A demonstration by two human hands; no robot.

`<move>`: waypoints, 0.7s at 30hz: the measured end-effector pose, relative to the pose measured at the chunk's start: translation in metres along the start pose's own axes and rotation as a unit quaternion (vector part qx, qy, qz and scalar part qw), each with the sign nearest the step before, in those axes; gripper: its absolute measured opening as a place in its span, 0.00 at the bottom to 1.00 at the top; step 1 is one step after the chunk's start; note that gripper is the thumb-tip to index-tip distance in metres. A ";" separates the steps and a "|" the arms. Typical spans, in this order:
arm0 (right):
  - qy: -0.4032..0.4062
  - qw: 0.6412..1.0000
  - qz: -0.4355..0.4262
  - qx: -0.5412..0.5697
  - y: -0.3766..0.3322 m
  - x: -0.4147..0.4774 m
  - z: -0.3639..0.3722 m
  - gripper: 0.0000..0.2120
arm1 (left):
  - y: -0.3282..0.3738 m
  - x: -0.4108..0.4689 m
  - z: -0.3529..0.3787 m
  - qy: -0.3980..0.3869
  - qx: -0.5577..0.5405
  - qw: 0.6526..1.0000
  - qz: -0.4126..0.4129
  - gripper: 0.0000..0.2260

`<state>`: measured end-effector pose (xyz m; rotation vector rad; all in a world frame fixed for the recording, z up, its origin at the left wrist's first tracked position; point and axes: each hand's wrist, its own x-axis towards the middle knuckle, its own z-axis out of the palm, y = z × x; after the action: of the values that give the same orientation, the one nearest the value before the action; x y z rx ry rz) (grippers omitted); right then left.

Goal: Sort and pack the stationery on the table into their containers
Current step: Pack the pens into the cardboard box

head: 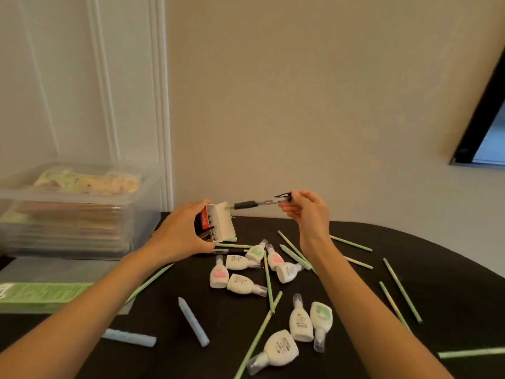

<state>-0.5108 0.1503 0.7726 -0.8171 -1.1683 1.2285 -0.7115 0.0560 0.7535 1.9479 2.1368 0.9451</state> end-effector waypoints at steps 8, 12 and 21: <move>-0.075 0.983 -0.117 -0.121 -0.018 -0.053 0.014 0.07 | 0.032 -0.031 -0.014 -0.028 -0.022 0.999 0.027 0.36; -0.147 0.958 -0.153 -0.191 -0.021 -0.074 0.021 0.05 | 0.043 -0.045 -0.018 -0.038 -0.021 0.999 0.030 0.35; -0.223 0.902 -0.140 -0.343 -0.017 -0.103 0.037 0.07 | 0.049 -0.064 -0.023 -0.009 -0.011 0.999 0.051 0.31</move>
<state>-0.5356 0.0424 0.7752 -0.8457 -2.0849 0.7672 -0.6687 -0.0120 0.7755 2.0633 2.0260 0.9605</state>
